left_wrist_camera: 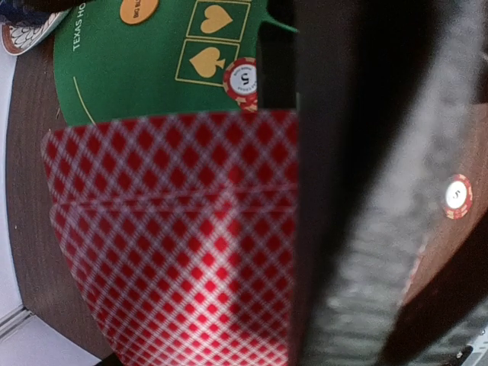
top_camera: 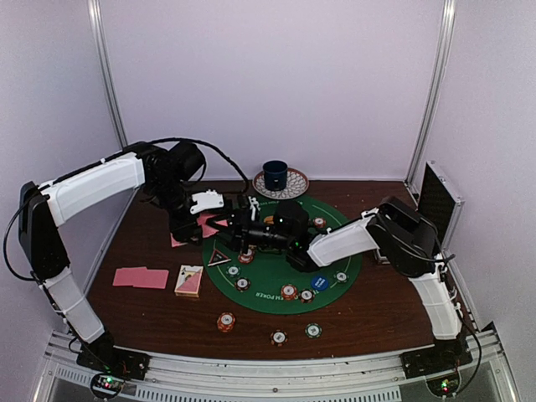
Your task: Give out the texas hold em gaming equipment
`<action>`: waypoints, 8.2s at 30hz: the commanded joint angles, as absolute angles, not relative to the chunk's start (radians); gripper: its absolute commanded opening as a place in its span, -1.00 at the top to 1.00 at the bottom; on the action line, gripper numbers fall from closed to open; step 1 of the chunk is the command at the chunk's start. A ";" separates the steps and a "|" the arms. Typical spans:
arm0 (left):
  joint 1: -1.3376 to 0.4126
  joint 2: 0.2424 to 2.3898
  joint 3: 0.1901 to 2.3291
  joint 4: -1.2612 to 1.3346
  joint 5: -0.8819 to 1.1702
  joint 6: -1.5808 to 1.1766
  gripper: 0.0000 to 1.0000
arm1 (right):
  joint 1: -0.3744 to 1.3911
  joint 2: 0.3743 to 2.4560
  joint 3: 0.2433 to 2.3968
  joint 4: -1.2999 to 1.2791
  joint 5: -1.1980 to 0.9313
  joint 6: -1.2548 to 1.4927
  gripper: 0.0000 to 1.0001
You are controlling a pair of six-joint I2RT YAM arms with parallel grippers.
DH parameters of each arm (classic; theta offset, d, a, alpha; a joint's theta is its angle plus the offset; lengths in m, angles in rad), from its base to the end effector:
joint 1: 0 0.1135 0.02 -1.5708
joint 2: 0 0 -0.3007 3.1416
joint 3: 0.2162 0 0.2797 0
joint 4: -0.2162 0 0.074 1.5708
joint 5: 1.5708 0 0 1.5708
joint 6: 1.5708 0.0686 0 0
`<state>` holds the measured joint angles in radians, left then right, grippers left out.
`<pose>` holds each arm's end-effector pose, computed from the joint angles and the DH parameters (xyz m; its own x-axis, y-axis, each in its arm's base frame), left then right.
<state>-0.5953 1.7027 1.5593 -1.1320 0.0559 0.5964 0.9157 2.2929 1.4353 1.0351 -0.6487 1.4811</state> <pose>0.3125 -0.2163 0.2956 -0.3333 0.9031 -0.2709 0.9193 0.3751 0.1193 0.3141 0.4769 0.1945 -0.9806 0.0264 -0.1944 -0.1962 -0.1382 0.9708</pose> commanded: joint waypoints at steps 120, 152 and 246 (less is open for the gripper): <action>-0.565 1.405 1.463 -0.979 0.045 0.394 -0.94 | 0.899 2.027 1.742 -0.980 -0.117 0.117 0.64; -0.656 1.470 1.550 -0.809 0.014 0.183 -0.95 | 0.884 1.804 1.541 -0.015 -0.257 0.743 1.00; -0.920 1.367 1.330 -0.507 -0.372 0.588 -0.95 | 1.003 1.784 1.440 0.390 -0.234 0.775 1.00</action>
<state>-0.9119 1.3838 1.3724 -0.5911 -0.2806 0.5331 0.9989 1.8332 1.4387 0.3107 -0.2276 0.7902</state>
